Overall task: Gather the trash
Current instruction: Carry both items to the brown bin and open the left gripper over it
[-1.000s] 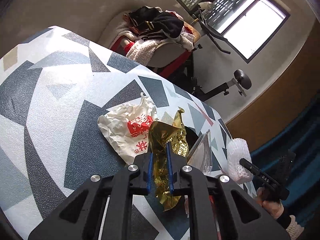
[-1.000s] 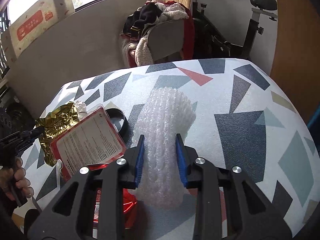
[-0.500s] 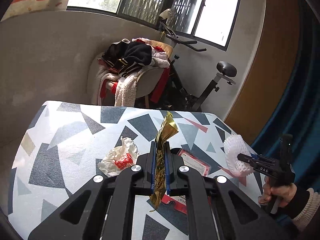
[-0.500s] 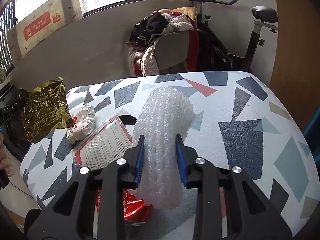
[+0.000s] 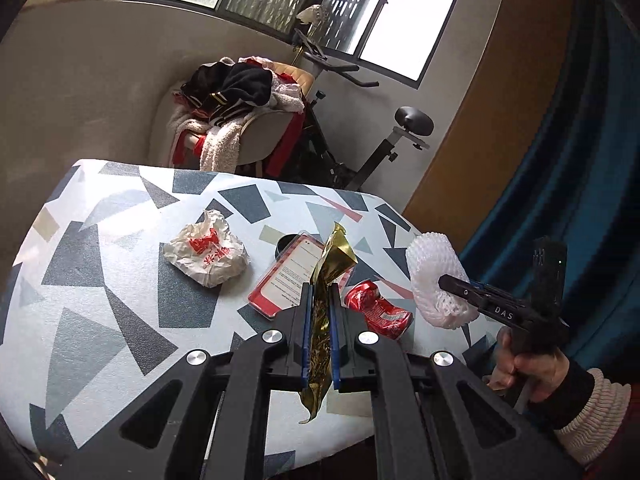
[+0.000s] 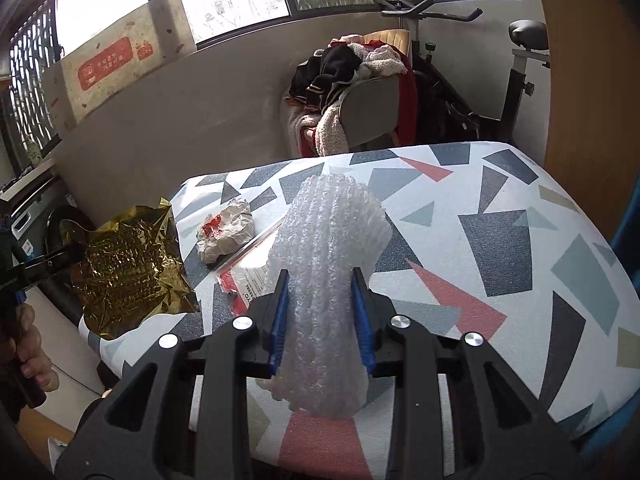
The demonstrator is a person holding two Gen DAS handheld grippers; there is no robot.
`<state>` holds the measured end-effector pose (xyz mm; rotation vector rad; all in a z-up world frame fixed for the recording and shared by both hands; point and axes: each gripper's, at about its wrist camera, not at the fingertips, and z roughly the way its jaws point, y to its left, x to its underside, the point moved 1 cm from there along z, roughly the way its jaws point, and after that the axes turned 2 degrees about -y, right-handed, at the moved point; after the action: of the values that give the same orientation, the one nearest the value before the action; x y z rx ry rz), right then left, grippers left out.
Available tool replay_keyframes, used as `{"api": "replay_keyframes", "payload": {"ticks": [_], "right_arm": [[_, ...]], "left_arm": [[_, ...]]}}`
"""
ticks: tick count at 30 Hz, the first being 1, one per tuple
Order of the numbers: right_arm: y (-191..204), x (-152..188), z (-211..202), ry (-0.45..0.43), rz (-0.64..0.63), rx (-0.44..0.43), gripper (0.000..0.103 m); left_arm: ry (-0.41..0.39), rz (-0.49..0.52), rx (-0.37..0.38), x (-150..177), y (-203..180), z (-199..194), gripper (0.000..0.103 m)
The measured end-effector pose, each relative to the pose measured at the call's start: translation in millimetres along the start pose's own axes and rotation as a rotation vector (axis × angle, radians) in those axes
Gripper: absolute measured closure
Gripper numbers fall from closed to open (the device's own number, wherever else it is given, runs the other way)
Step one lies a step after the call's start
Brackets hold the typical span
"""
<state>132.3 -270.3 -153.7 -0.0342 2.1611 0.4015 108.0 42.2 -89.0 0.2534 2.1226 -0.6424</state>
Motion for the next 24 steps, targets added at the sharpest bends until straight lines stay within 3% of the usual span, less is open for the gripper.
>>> {"api": "replay_keyframes", "payload": {"ticks": [10,24], "right_arm": [[26,26,-39,-0.023,-0.015,-0.027,0.071],[35,67,-56,0.026,-0.020,-0.030,0.071]], "left_arm": [[0.056,0.015,0.074,72,-28,-43,0.095],[0.147,-0.005,0.057,138,-40,-47,0.095]]}}
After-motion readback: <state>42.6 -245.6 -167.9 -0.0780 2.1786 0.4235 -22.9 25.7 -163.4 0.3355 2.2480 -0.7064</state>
